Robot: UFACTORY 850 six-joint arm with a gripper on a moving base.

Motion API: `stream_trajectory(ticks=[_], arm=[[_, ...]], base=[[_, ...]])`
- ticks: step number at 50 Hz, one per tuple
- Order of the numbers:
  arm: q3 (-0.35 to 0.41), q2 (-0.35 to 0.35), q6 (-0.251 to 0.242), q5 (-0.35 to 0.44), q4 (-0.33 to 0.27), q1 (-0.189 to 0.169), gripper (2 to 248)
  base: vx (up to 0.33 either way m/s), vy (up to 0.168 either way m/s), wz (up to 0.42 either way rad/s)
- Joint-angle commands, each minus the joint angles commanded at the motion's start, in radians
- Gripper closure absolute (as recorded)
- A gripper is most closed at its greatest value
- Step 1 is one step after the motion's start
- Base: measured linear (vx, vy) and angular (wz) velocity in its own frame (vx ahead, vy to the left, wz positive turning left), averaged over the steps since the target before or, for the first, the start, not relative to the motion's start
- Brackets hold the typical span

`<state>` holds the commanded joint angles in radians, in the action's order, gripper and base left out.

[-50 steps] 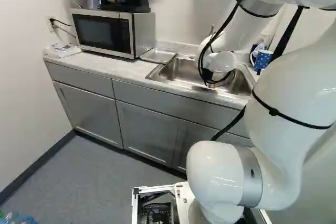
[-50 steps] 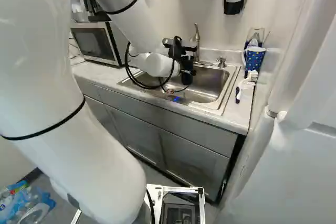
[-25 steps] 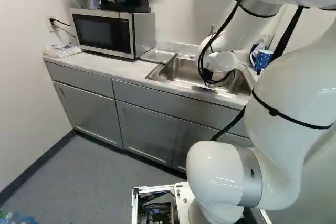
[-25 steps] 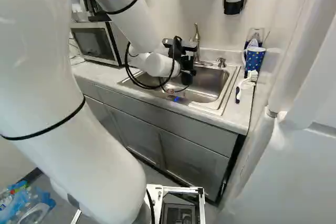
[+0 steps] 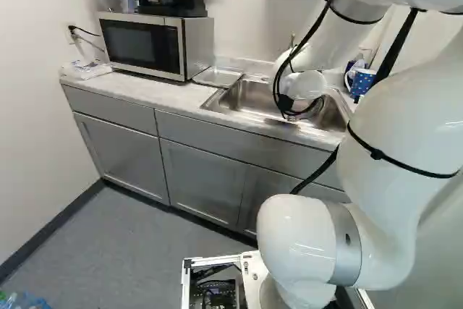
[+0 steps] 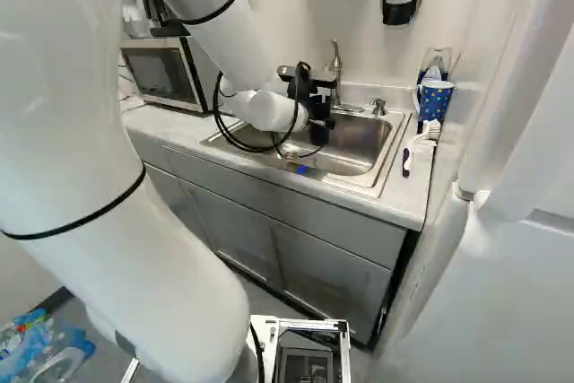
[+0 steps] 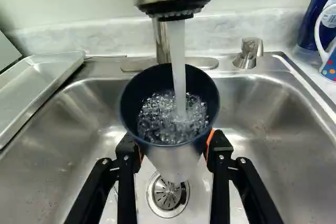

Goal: Rinse the cup and place it in the tray

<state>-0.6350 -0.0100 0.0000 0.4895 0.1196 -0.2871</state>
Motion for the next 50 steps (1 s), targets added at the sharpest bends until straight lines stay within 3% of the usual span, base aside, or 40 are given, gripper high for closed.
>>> stream_trajectory(ticks=[13, 50], arm=[[-0.002, -0.002, 0.0, 0.0, 0.0, 0.011, 124], [-0.013, -0.012, 0.0, 0.0, 0.0, 0.132, 124]], base=[[0.0, 0.0, 0.0], [0.0, 0.0, 0.0]])
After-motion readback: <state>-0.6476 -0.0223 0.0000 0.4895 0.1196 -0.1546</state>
